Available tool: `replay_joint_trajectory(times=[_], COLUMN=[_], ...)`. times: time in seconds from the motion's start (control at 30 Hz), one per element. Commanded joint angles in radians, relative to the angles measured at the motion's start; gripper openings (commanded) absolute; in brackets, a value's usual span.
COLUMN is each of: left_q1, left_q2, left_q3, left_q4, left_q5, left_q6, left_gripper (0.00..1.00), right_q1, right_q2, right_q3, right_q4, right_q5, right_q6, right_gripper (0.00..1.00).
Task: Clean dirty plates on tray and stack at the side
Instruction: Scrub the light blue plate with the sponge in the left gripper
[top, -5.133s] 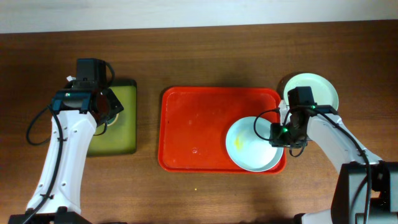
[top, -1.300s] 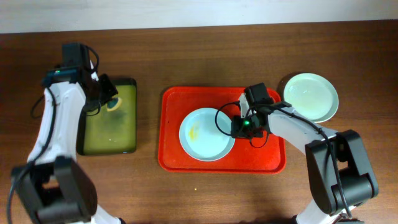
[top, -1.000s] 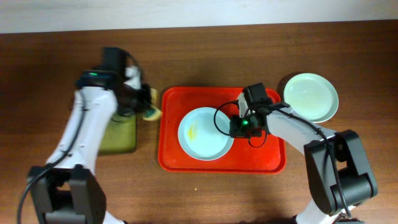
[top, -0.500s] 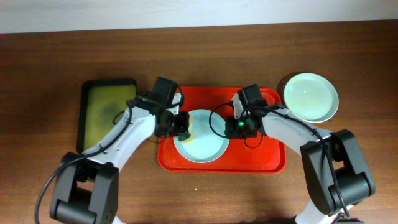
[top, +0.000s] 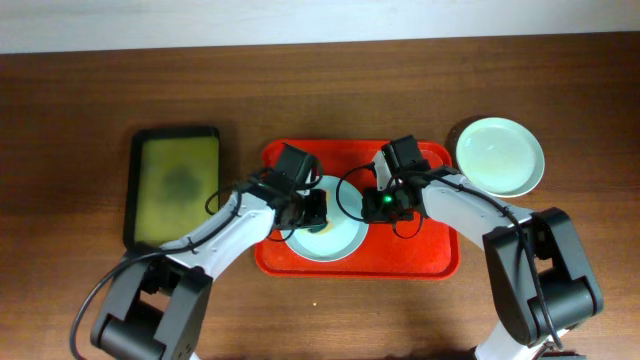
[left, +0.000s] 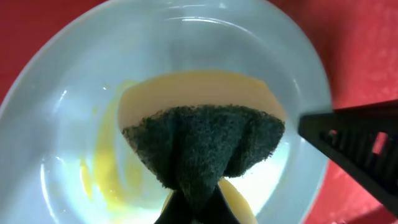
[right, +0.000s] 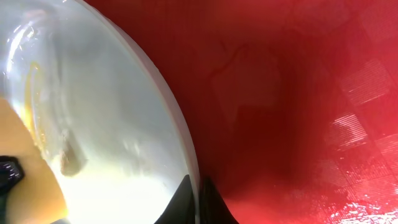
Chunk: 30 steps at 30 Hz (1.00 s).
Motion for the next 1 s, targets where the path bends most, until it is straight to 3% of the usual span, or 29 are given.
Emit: replay_joint_trajectory(times=[0.0, 0.1, 0.27, 0.4, 0.5, 0.67, 0.97], left_q1=[-0.003, -0.002, 0.003, 0.015, 0.019, 0.018, -0.006], left_q2=[0.067, 0.109, 0.117, 0.101, 0.094, 0.106, 0.250], left_q3=[-0.007, -0.007, 0.021, 0.134, 0.218, 0.225, 0.225], left_q4=[0.008, 0.004, -0.100, -0.237, -0.262, -0.182, -0.156], left_q5=[-0.125, -0.233, -0.546, -0.644, -0.515, -0.132, 0.023], left_q6=[-0.014, -0.013, 0.021, 0.021, 0.048, 0.057, 0.025], left_gripper=[0.00, 0.00, 0.00, 0.00, 0.00, 0.00, 0.00], right_q1=[0.007, 0.007, 0.007, 0.007, 0.007, 0.007, 0.007], right_q2=[0.016, 0.016, 0.016, 0.016, 0.016, 0.016, 0.016], right_q3=[-0.010, -0.010, -0.010, -0.010, -0.010, -0.010, -0.010], right_q4=[-0.002, -0.004, -0.013, -0.013, -0.013, -0.013, -0.012], right_q5=[-0.015, -0.013, -0.012, -0.005, -0.005, -0.005, -0.005], right_q6=[0.005, 0.005, 0.005, 0.005, 0.005, 0.005, 0.005], right_gripper=[0.04, 0.04, 0.04, 0.04, 0.04, 0.04, 0.04])
